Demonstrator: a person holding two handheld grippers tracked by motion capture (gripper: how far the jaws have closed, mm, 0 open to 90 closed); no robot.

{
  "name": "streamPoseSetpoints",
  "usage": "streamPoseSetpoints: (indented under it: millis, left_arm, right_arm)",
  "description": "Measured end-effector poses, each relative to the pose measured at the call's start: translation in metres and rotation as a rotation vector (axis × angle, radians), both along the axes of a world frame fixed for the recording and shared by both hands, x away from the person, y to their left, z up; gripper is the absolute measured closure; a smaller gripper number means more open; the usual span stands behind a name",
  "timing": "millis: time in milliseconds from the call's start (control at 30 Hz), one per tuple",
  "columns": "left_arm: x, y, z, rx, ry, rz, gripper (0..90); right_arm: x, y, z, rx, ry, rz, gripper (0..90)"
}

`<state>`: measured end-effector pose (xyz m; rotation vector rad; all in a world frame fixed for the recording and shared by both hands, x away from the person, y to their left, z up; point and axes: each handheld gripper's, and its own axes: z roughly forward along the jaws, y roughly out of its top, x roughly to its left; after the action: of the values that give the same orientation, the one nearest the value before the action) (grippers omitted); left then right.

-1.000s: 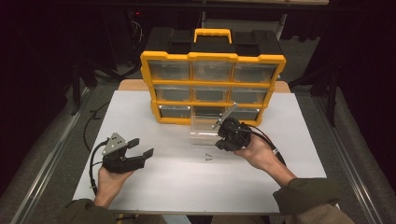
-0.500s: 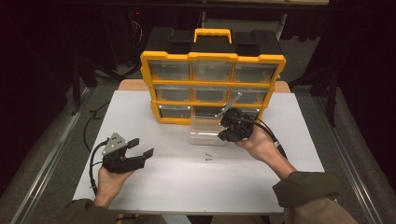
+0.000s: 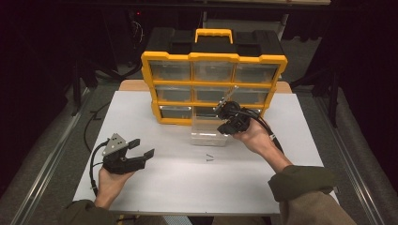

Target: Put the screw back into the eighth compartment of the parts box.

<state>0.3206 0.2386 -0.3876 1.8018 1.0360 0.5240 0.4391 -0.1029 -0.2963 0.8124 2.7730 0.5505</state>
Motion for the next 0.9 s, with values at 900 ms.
streamPoseSetpoints:
  millis: [900]
  left_arm:
    - [-0.002, -0.001, 0.001, -0.007, -0.018, -0.011, 30.8]
  right_arm:
    - [0.02, 0.014, -0.014, -0.018, 0.014, -0.051, 81.1]
